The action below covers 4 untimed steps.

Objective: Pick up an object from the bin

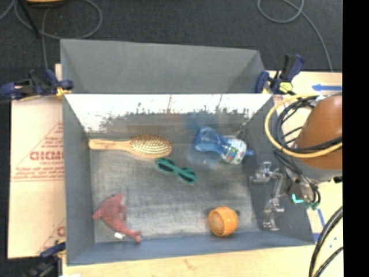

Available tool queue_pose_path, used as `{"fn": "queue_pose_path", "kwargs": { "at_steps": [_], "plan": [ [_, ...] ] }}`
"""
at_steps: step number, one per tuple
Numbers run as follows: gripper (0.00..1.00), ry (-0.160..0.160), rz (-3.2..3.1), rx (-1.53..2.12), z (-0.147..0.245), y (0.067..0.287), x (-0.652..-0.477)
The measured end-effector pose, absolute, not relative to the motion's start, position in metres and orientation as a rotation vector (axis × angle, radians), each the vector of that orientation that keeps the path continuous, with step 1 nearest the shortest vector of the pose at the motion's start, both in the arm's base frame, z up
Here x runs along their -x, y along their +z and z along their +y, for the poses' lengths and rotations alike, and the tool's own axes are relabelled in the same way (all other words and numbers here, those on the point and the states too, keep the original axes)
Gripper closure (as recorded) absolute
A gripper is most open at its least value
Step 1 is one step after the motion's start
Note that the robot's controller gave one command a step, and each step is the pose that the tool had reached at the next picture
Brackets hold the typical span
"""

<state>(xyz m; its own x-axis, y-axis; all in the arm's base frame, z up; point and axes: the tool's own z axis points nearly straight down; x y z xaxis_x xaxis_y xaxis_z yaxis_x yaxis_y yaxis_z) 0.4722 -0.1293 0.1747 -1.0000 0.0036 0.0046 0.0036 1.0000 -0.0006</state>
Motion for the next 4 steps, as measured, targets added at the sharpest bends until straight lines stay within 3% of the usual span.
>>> {"fn": "queue_pose_path", "kwargs": {
  "at_steps": [1, 2, 3, 4],
  "plan": [
    [0.0, 0.004, -3.144, 0.001, -0.129, 0.178, -0.474],
    [0.0, 0.002, -3.151, 0.025, -0.079, 0.119, -0.482],
    [0.0, -0.001, -3.125, -0.07, -0.079, 0.092, -0.495],
    [0.0, 0.017, -3.146, -0.071, -0.083, 0.093, -0.499]
  ]
}}
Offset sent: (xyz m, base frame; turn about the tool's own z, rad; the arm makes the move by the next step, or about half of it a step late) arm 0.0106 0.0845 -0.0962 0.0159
